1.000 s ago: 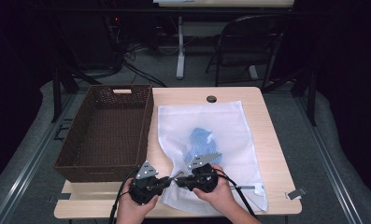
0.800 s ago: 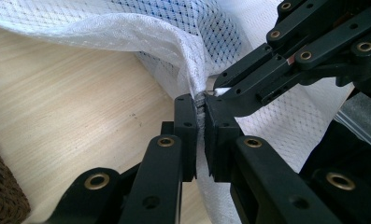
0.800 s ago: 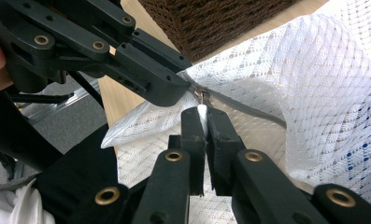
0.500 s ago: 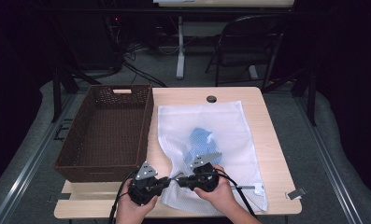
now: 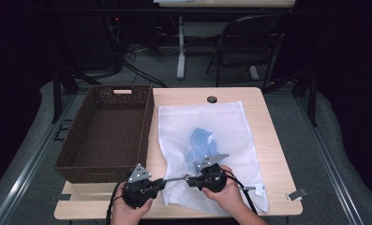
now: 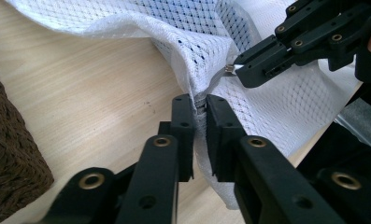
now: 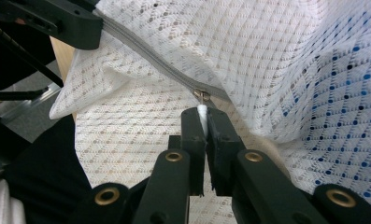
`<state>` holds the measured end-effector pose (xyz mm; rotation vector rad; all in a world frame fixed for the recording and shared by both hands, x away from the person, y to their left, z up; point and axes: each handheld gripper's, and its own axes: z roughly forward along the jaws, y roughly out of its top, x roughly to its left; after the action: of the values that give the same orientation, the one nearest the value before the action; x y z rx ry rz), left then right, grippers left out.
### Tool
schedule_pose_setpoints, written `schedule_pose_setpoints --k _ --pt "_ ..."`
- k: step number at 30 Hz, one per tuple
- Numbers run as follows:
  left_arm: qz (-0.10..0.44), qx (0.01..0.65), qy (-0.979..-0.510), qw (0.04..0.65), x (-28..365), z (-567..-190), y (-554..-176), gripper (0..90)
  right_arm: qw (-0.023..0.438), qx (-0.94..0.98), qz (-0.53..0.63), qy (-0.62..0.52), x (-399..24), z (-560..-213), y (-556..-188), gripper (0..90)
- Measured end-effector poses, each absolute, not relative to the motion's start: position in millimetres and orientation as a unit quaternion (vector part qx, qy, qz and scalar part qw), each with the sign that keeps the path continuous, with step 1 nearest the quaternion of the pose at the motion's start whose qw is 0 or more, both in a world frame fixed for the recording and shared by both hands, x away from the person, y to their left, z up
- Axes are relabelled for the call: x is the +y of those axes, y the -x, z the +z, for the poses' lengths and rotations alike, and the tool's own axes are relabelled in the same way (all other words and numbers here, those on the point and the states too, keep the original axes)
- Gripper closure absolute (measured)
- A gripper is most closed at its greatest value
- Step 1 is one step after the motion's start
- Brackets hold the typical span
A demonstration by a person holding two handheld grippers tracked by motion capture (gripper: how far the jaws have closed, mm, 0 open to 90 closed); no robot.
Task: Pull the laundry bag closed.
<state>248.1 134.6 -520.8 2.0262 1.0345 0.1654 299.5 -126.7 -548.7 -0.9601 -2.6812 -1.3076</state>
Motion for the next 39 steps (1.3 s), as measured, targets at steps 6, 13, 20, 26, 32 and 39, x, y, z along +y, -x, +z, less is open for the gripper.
schedule_pose_setpoints --k 6,13,20,26,32,39 --pt "0.043 0.42 -0.798 0.43 130 -530 -252 62.2 0.004 -0.855 -0.418 0.306 -126 -548 -298 86.7" --pt "0.037 0.426 -0.792 0.436 123 -535 -259 53.5 0.005 -0.856 -0.42 0.301 -124 -547 -297 86.7" --pt "0.031 0.426 -0.792 0.436 114 -538 -266 52.7 0.006 -0.855 -0.423 0.299 -123 -547 -296 86.7" --pt "0.038 0.421 -0.801 0.424 106 -542 -270 55.7 0.005 -0.854 -0.425 0.299 -122 -547 -296 86.6" --pt "0.044 0.417 -0.804 0.421 102 -542 -272 62.8 0.006 -0.854 -0.426 0.3 -121 -547 -297 86.7" --pt "0.054 0.41 -0.807 0.422 99 -538 -270 74.4 0.011 -0.85 -0.428 0.307 -120 -547 -298 86.7"
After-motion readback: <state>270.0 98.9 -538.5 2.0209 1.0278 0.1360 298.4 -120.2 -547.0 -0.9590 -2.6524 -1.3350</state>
